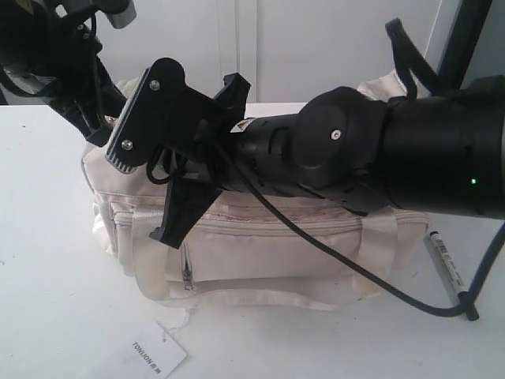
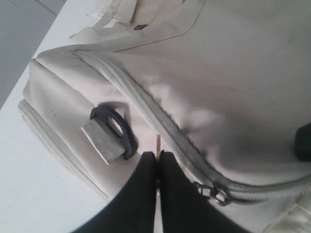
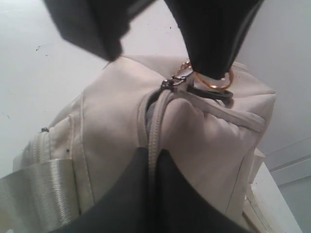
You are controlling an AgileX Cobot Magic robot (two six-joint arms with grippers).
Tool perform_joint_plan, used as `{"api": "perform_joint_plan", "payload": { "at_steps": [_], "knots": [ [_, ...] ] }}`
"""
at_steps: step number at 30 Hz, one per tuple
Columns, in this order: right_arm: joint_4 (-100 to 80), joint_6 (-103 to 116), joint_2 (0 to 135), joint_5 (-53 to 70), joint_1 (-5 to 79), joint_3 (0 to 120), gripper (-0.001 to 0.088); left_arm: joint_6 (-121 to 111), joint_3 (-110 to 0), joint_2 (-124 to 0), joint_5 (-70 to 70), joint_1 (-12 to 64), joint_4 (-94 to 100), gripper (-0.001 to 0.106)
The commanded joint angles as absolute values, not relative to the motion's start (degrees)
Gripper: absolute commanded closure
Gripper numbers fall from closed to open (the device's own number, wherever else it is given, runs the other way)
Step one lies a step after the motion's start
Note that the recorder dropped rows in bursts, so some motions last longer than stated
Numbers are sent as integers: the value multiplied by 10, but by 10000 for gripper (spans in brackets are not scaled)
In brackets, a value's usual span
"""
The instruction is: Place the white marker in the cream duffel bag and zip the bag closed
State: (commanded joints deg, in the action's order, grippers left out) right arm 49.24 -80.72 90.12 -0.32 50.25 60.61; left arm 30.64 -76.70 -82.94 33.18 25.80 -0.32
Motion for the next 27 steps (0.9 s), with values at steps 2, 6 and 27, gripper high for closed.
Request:
{"api": "perform_joint_plan", "payload": {
  "at_steps": [2, 6, 27],
  "knots": [
    [492, -807, 901, -3, 503, 606, 868, 306, -767, -836, 317, 258, -3, 1053],
    [492, -807, 901, -3, 503, 606, 868, 306, -767, -848, 281, 258, -3, 1053],
    [494, -807, 904, 30, 503, 606, 868, 254, -767, -903, 133, 258, -4, 1053]
  ]
}}
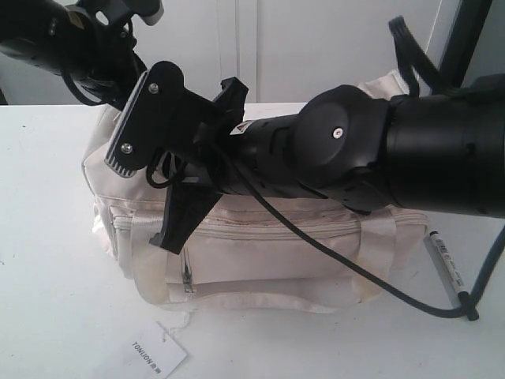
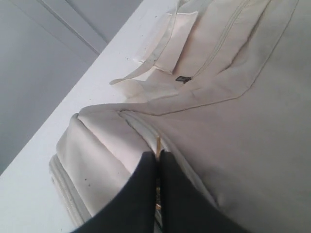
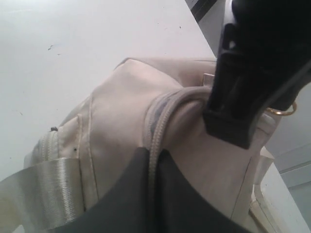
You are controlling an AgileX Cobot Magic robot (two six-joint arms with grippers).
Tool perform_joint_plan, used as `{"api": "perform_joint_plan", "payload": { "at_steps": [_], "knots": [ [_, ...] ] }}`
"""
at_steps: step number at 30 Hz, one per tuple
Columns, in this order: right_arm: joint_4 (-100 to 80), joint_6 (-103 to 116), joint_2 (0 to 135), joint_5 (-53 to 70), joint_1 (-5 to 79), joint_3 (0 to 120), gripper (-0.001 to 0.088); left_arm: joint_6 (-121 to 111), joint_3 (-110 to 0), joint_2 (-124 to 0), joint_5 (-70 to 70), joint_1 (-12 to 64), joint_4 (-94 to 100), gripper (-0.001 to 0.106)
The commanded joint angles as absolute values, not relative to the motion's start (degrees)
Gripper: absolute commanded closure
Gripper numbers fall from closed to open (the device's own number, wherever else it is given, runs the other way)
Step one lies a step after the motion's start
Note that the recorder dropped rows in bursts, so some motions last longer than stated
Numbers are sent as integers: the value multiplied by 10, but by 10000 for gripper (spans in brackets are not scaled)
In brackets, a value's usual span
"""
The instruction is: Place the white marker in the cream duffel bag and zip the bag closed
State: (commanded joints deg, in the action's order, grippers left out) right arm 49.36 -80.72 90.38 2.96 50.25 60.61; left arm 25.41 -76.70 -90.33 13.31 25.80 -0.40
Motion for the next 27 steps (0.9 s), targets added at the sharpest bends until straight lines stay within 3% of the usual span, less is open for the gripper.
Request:
{"api": "perform_joint_plan", "payload": {
  "at_steps": [11, 27],
  "knots": [
    [494, -807, 906, 30, 503, 606, 868, 254, -767, -939, 40, 258, -4, 1053],
    [494, -807, 910, 4, 503, 606, 868, 255, -767, -954, 39, 258, -4, 1053]
  ]
}}
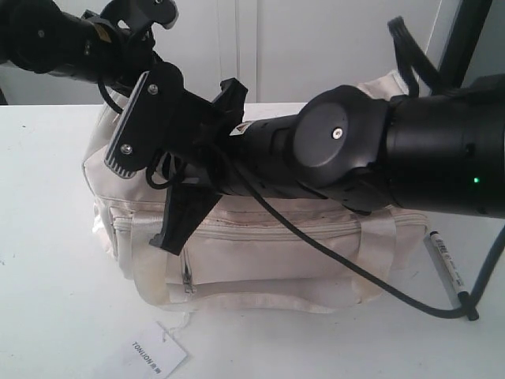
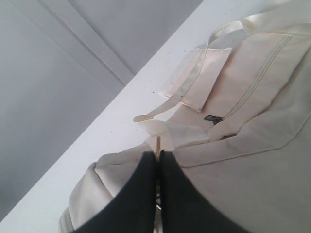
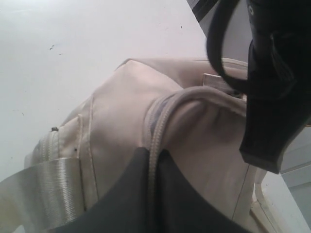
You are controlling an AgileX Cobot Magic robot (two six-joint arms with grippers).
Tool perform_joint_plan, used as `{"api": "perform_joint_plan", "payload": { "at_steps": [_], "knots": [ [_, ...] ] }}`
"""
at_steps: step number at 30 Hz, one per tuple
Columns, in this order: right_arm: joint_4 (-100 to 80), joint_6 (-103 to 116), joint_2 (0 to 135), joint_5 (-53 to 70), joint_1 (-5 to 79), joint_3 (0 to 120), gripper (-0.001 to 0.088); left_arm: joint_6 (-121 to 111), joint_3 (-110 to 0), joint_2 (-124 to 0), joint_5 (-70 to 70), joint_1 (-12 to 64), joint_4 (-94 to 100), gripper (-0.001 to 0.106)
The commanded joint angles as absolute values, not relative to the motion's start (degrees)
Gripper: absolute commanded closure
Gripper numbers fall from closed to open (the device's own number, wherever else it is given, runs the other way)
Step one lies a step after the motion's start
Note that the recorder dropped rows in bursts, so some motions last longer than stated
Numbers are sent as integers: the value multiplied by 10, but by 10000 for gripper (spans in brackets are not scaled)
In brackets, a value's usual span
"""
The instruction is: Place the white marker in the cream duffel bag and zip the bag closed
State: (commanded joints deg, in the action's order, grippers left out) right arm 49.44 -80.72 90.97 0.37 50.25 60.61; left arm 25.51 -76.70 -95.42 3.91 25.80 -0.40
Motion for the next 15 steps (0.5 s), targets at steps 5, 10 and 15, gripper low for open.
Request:
{"api": "perform_joint_plan", "payload": {
  "at_steps": [5, 10, 15],
  "knots": [
    [492, -807, 939, -40, 503, 606, 868, 255, -767, -954, 107, 258, -4, 1053],
    [492, -807, 948, -38, 503, 606, 786, 255, -767, -949, 120, 258, -4, 690],
    [495, -774, 947, -38, 503, 606, 633, 255, -767, -911, 139, 258, -4, 555]
  ]
}}
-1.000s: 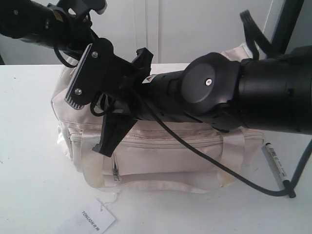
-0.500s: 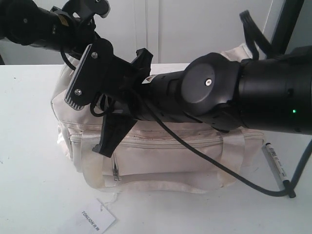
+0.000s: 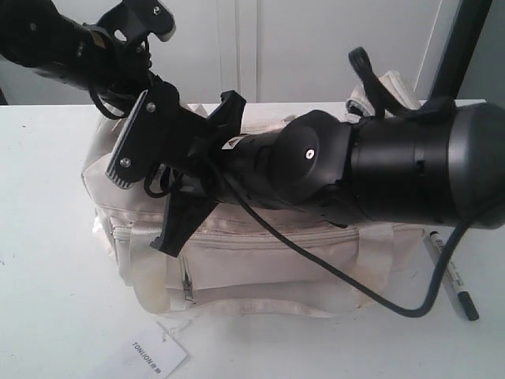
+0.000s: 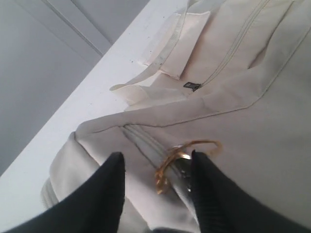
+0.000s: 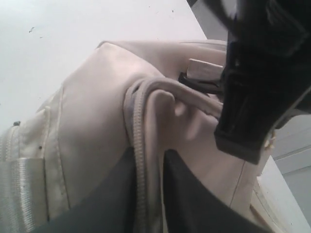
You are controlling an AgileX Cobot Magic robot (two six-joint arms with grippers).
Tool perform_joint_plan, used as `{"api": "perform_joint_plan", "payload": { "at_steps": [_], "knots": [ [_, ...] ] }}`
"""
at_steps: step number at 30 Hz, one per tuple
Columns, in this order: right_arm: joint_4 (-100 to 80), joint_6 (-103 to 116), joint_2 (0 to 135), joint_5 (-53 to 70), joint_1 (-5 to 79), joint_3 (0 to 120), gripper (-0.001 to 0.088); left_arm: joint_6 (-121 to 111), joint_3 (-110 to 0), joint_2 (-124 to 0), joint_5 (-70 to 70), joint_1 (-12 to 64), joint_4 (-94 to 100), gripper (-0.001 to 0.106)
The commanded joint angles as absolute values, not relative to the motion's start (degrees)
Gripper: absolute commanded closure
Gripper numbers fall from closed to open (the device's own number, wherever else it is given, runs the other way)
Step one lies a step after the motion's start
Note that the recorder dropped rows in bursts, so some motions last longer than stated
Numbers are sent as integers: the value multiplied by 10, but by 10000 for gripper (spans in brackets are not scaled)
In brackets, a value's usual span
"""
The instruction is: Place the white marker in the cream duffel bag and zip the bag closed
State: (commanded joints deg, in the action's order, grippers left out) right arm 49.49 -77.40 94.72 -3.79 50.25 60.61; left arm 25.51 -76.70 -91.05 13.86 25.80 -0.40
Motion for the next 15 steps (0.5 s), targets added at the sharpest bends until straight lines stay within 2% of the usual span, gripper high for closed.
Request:
{"api": "perform_joint_plan", "payload": {
  "at_steps": [4, 15],
  "knots": [
    [495, -718, 937, -21, 503, 606, 624, 255, -767, -881, 166, 258, 0, 555],
    [493, -650, 880, 120, 502, 606, 623, 255, -767, -820, 259, 258, 0, 555]
  ]
}}
